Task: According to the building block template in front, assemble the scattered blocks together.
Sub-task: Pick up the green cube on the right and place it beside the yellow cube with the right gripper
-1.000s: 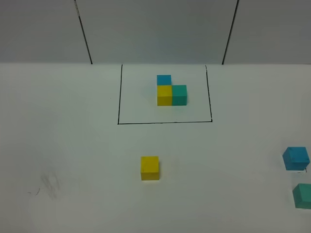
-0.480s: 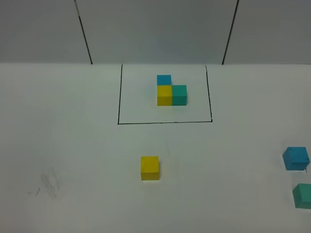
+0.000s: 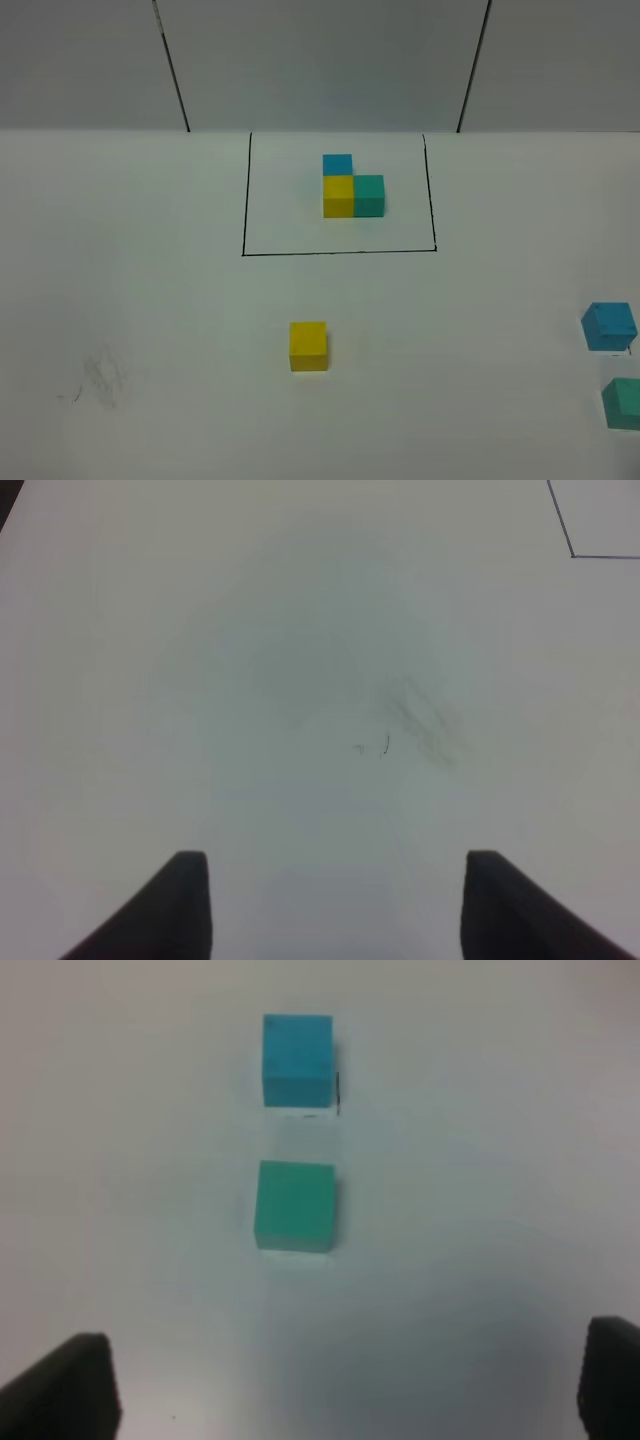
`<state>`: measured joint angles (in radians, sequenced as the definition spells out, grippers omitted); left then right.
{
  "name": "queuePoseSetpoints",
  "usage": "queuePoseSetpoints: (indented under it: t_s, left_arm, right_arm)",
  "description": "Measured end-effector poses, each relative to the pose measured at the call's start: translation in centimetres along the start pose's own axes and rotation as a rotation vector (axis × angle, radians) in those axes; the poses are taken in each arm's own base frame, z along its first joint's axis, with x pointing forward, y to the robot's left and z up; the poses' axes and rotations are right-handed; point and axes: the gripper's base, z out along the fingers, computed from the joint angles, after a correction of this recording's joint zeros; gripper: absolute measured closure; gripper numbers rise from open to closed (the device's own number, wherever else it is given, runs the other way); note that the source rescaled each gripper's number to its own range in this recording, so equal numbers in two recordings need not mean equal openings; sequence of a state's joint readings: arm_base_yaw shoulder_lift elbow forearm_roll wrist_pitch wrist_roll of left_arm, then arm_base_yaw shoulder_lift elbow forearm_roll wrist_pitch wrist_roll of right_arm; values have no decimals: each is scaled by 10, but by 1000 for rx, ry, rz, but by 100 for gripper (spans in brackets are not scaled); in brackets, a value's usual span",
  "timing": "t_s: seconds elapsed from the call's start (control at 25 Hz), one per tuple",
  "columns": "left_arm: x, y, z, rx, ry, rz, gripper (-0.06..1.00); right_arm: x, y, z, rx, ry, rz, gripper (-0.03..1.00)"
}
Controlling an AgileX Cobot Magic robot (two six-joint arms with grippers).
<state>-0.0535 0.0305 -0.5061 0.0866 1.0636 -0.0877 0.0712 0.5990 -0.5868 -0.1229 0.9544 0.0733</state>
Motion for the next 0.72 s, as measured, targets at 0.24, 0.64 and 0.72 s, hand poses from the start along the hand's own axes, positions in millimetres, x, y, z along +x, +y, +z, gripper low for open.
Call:
queuePoseSetpoints:
  t_s: [0.24,0.64,0.72]
  left_arm:
    - [0,0,0,0,0,0,74]
    - [0,0,0,0,0,0,74]
    - [0,0,0,0,0,0,74]
  right_arm:
    - [-27,6,51,-15,87,-3,13]
    - [-35,16,122,-38,241,-10,16]
    - [-34,17,131,-40,264,-13,17]
